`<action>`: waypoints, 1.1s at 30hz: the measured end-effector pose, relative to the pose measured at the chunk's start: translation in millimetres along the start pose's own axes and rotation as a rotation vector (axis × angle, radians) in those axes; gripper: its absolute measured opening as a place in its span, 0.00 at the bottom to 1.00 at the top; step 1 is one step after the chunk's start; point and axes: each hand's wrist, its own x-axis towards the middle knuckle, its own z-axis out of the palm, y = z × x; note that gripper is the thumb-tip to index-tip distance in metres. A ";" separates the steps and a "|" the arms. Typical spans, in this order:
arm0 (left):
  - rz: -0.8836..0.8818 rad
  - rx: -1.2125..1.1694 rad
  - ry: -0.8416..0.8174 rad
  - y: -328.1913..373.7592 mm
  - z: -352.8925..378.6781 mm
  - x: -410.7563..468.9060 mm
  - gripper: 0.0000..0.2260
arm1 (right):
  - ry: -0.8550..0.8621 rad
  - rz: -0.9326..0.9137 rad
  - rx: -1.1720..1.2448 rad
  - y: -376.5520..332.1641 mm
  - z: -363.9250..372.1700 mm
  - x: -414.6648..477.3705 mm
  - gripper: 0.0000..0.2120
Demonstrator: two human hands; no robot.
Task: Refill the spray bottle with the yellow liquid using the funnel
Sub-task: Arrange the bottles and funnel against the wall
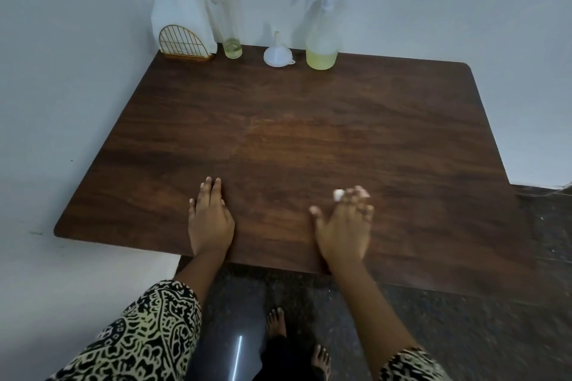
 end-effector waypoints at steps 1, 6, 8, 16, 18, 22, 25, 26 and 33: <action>-0.009 0.003 -0.005 1.8 0.8 -5.8 0.22 | -0.035 -0.120 0.025 -19.4 6.2 -10.8 0.40; -0.077 0.024 -0.015 4.9 0.2 -27.6 0.22 | -0.178 -0.457 -0.068 -50.3 17.9 -65.5 0.39; -0.085 0.037 -0.024 6.6 -1.0 -30.5 0.22 | -0.135 -0.322 -0.096 -6.9 9.5 -57.0 0.41; -0.140 0.112 -0.068 22.8 5.5 -56.6 0.24 | -0.052 0.027 -0.048 42.3 -6.6 -44.6 0.44; -0.135 0.128 -0.079 23.0 5.9 -60.4 0.25 | -0.077 -0.230 -0.025 -0.3 8.7 -70.0 0.43; -0.127 0.148 -0.106 22.7 4.4 -61.6 0.25 | -0.155 -0.447 -0.071 1.8 12.3 -101.6 0.40; -0.143 0.152 -0.103 25.0 5.1 -62.5 0.25 | -0.046 -0.236 -0.132 74.7 1.6 -88.1 0.42; -0.155 0.150 -0.100 26.8 5.5 -63.5 0.25 | -0.016 -0.129 -0.154 101.1 -4.2 -81.8 0.44; -0.247 0.118 -0.093 51.0 15.2 -76.2 0.25 | -0.026 -0.083 -0.045 70.4 -7.0 -76.0 0.46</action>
